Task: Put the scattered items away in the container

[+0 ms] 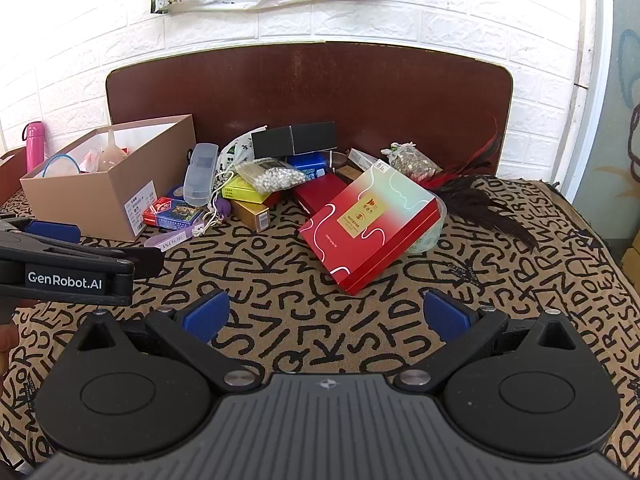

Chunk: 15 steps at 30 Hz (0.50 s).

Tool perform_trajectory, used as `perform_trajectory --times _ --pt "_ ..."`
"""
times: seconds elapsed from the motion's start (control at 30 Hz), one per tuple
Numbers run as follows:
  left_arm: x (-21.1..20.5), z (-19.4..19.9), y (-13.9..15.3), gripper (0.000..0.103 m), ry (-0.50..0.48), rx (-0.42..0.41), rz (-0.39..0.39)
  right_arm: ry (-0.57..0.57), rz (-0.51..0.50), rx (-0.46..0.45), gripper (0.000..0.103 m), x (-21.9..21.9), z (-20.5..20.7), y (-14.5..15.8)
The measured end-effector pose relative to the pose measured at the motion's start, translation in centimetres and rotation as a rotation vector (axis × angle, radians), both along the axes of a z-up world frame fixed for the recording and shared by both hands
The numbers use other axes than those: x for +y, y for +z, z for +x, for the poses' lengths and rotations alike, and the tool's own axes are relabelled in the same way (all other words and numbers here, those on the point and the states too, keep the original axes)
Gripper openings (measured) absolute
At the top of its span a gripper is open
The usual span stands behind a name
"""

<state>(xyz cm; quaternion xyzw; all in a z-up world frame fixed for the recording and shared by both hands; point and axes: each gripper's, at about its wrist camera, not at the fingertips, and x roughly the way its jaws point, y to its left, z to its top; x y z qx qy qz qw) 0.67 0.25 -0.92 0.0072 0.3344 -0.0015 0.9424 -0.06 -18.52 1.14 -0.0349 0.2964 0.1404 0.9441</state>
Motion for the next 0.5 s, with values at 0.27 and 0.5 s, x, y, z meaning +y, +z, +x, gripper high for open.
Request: perform_trajectory --times 0.27,0.5 --pt "0.01 -0.06 -0.09 0.103 0.001 0.001 -0.001 -0.001 -0.002 0.005 0.103 0.08 0.23 -0.07" --pt "0.04 -0.04 -0.15 0.103 0.0 0.002 -0.001 -0.002 -0.003 0.008 0.103 0.13 0.36 -0.13"
